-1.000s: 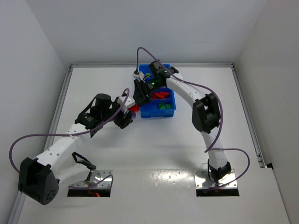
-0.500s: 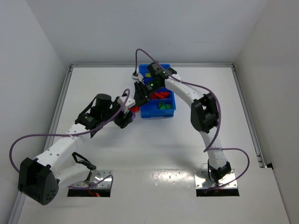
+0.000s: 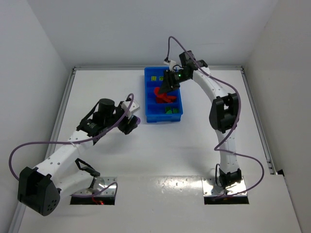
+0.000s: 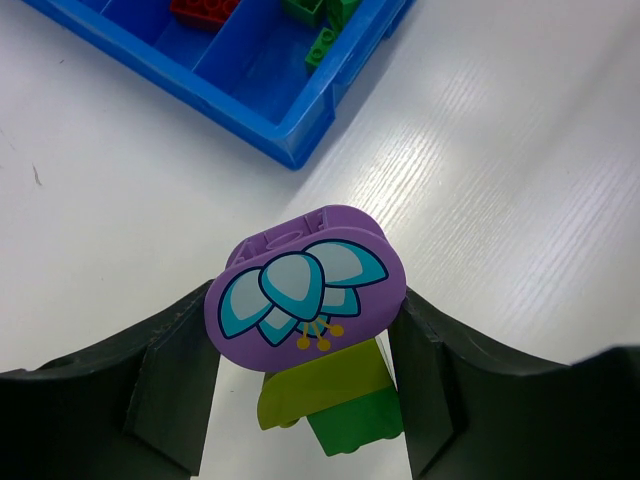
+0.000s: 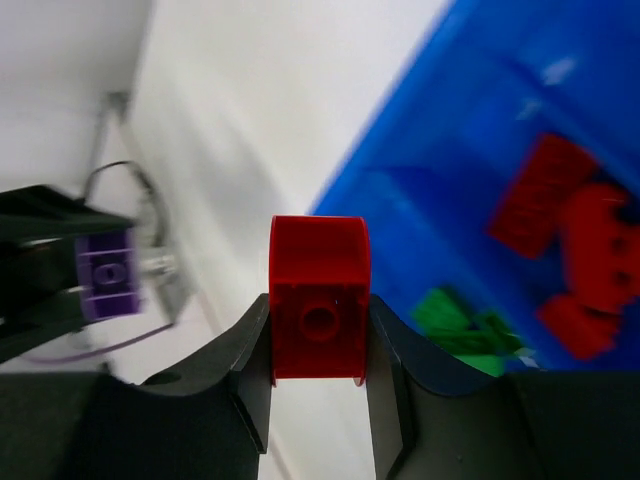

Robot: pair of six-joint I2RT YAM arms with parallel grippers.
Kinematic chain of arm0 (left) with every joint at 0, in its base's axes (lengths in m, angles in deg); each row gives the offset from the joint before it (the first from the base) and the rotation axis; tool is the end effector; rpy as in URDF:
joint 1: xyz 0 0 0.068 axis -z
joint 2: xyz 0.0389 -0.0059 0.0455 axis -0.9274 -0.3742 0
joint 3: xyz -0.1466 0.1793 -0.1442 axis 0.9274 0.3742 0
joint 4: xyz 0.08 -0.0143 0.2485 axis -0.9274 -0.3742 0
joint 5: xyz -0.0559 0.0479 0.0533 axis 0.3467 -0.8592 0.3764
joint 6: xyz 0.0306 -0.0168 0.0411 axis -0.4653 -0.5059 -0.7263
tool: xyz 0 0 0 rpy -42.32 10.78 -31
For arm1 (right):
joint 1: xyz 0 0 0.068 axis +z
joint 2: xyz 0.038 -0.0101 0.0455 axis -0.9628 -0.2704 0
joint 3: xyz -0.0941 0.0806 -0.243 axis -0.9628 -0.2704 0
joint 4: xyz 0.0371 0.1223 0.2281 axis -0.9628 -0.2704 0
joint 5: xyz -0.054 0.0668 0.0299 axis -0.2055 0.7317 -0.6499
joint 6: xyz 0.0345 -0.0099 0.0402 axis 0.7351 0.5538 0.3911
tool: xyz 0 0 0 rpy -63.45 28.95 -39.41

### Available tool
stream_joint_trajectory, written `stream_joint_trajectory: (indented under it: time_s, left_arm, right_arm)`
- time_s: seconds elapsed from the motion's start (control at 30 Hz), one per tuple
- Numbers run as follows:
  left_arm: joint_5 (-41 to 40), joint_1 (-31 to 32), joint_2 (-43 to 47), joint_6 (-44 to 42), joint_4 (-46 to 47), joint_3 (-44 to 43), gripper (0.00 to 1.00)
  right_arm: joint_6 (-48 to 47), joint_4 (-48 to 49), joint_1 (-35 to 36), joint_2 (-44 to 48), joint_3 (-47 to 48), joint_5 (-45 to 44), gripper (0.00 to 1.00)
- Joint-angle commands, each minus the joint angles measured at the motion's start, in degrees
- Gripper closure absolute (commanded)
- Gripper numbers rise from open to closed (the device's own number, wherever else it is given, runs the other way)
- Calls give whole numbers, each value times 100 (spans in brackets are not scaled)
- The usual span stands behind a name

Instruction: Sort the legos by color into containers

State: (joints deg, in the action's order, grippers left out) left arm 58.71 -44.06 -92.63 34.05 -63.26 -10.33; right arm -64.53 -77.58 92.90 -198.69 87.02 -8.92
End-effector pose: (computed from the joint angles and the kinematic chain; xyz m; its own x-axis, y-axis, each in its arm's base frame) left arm 0.2030 -0.1039 0.2723 -0.3202 0.4069 -0.8555 0.7539 0.6563 0.0300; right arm 0.4629 0.1844 0.2438 -0.9142 -0.1653 -0.3700 -0.3990 0.5274 0.7501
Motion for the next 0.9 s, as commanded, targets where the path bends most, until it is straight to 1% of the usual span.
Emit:
stream_joint_trajectory:
  time_s: [0.0,0.03,0.1,0.2,0.33,0.5,0.53,0.63,0.7,0.73,0.77,0.87]
  left_arm:
    - [120,29,134,26,93,29,72]
    - [120,29,134,26,93,29,72]
    - [120,29,134,26,93,29,72]
    - [120,29,82,26,93,-24,72]
    - [120,29,29,26,93,-76,72]
    - [120,29,-24,26,93,-77,72]
    - [120,29,-24,26,93,-77,72]
    - [67,29,-24,26,93,-77,72]
    - [67,29,-24,-27,93,-77,72]
    - [67,29,-24,-27,93,-77,72]
    - [67,29,-24,-27,93,-77,72]
    - [14,29,-24,-27,93,-77,72]
  right_arm:
    - [-753,-29,101,327,186,-887,100]
    - [-1103,-29,101,327,186,-1245,100]
    - [-1578,-29,153,327,3,-1668,100]
    - [-1897,85,206,380,-173,-1968,100]
    - [-1950,339,259,309,-297,-2434,82]
    - [-1775,1138,320,309,-631,-2611,83]
    - [-1722,1140,321,179,-466,-2611,85]
    - [-1538,1140,444,2,-245,-2611,85]
    - [-1468,1201,575,2,-305,-2611,78]
    - [-1467,1271,576,2,-306,-2672,78]
    - [-1406,1272,637,2,-306,-2673,75]
    - [-1335,1272,751,-69,-253,-2742,60]
